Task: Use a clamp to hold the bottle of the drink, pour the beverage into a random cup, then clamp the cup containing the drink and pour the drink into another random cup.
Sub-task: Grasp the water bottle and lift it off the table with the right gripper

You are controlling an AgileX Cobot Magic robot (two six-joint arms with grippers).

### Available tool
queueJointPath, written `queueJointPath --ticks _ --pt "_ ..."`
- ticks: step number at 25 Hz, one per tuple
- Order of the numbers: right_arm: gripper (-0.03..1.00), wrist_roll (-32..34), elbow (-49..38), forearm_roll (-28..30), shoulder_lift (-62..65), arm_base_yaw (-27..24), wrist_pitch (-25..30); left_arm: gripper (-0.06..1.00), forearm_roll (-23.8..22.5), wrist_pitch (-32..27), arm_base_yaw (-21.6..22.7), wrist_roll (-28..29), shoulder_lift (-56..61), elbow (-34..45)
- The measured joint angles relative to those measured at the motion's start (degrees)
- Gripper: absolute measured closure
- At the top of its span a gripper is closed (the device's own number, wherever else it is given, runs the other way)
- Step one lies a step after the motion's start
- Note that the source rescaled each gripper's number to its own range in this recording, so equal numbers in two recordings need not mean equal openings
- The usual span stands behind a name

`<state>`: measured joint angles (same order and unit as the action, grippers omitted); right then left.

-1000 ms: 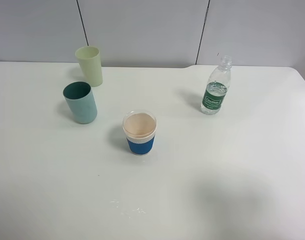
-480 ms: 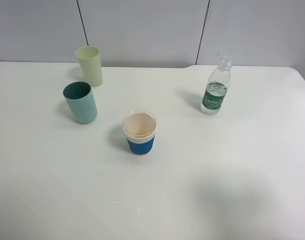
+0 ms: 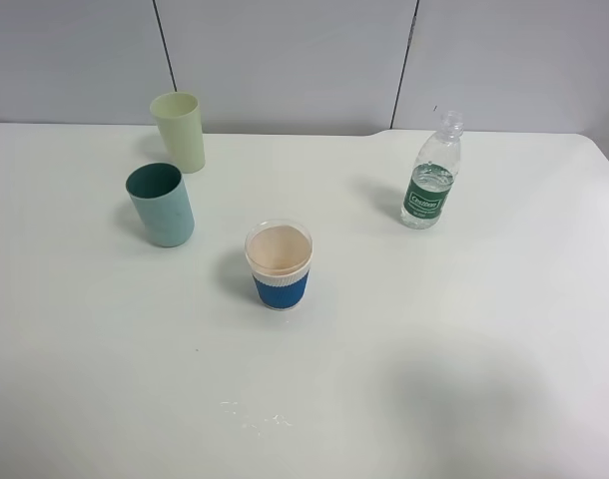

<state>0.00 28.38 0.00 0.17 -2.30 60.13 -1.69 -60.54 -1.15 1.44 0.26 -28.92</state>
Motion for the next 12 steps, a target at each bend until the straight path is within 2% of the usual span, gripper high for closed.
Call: queueJointPath --ticks 12 --pt "-0.03 0.0 0.0 0.0 0.0 0.0 0.0 -0.06 0.0 0.0 0.0 0.0 0.0 0.0"
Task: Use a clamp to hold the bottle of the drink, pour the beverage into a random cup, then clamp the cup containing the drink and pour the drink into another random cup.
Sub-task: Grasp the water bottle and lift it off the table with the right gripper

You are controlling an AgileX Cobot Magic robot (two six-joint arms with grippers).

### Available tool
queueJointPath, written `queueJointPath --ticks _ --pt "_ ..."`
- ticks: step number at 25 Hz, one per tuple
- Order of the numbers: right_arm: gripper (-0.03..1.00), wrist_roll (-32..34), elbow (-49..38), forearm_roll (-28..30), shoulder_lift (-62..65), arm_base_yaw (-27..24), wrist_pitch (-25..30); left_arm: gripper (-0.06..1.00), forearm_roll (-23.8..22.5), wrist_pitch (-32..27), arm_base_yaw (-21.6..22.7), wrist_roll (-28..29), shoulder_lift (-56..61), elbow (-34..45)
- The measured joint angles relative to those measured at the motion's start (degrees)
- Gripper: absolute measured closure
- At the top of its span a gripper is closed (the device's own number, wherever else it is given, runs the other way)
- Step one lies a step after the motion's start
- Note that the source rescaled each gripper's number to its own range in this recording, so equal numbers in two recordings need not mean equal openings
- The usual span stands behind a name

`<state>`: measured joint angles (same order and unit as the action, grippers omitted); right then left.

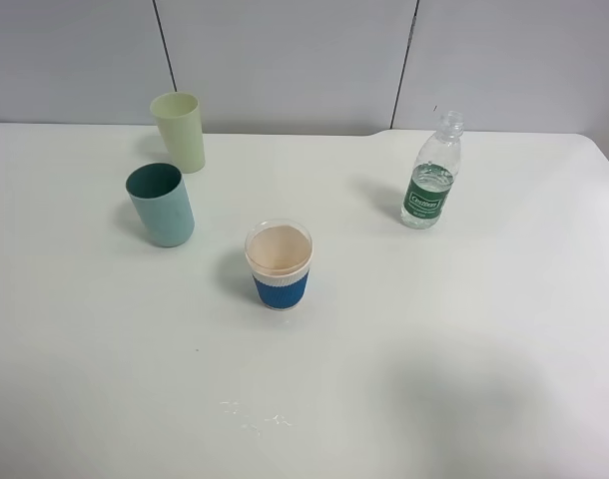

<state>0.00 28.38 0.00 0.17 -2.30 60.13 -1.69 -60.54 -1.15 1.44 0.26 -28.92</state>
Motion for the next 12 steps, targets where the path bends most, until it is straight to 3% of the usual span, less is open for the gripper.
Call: queueJointPath --ticks 12 --pt "-0.03 0.0 0.0 0.0 0.0 0.0 0.0 -0.06 0.0 0.0 0.0 0.0 0.0 0.0"
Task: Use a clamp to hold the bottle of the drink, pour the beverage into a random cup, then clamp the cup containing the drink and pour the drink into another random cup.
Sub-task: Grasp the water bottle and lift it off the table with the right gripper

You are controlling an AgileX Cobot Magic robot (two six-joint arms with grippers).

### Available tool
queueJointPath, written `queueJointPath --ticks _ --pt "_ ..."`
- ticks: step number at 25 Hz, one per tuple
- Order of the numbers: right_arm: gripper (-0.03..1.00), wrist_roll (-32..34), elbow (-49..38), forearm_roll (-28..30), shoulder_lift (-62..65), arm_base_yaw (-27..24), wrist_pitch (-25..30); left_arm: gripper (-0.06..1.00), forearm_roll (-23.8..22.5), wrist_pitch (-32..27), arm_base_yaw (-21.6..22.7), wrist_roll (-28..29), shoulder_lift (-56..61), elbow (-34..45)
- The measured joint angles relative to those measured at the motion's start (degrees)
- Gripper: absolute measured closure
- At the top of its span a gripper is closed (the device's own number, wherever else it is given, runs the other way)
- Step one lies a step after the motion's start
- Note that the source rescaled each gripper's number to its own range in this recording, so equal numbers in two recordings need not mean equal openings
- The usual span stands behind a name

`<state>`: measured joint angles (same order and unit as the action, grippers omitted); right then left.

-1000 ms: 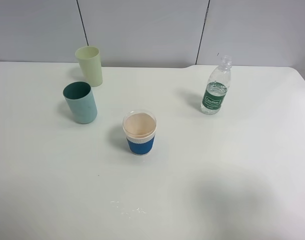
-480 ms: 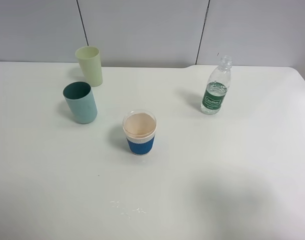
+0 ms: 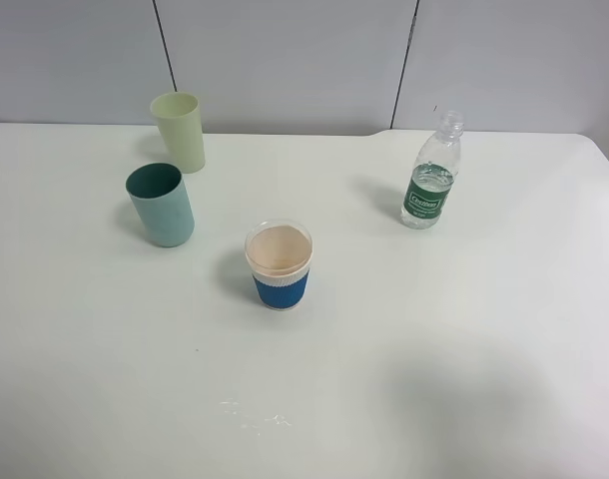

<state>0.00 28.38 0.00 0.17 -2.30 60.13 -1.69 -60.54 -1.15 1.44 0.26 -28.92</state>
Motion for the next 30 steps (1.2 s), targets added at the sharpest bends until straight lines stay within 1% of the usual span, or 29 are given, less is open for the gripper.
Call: queueJointPath --ticks 26,30 --pt "-0.03 0.0 0.0 0.0 0.0 0.0 0.0 -0.06 0.0 0.0 0.0 0.0 0.0 0.0" --pt "-0.03 1.0 0.0 0.0 -2.9 0.0 0.0 -0.06 0.0 0.0 0.0 0.0 0.0 0.0"
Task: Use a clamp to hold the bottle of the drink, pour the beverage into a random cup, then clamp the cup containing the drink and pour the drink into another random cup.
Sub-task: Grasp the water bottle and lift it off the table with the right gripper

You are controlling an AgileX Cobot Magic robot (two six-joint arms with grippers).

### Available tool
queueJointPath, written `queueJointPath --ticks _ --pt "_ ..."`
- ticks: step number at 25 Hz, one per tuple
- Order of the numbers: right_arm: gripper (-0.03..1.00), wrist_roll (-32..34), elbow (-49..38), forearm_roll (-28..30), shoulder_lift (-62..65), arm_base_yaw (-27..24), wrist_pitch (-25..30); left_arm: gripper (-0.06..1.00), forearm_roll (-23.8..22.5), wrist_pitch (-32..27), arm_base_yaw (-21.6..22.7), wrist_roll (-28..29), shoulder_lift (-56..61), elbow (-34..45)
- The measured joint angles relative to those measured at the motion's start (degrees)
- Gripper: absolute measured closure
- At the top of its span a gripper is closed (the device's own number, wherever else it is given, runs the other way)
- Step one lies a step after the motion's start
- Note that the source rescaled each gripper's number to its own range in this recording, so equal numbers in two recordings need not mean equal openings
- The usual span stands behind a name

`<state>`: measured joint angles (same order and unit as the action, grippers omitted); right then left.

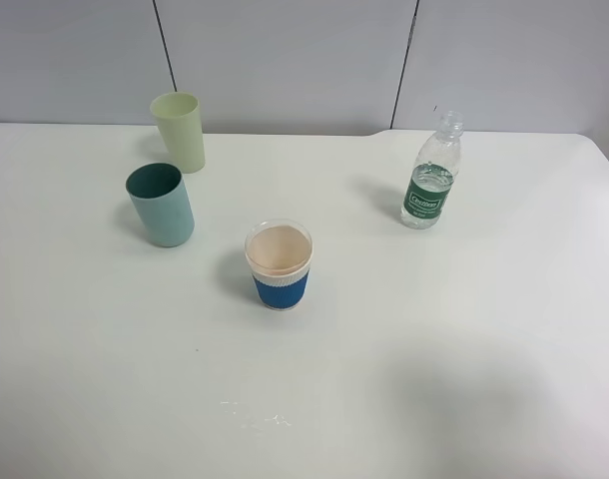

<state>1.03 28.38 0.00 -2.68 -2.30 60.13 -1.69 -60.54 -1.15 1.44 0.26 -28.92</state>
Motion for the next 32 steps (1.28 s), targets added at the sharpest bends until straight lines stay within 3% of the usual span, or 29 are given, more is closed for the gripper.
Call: queueJointPath --ticks 8,28,32 --pt "-0.03 0.0 0.7 0.0 -12.8 0.0 -0.8 -0.06 0.0 0.0 0.0 0.0 0.0 0.0" --pt "-0.03 0.0 2.0 0.0 -52.2 0.0 -37.7 -0.06 0.0 0.0 0.0 0.0 0.0 0.0" --pt "-0.03 0.0 2.0 1.6 -59.8 2.8 -44.9 -0.06 0.0 0.0 0.0 0.0 0.0 0.0"
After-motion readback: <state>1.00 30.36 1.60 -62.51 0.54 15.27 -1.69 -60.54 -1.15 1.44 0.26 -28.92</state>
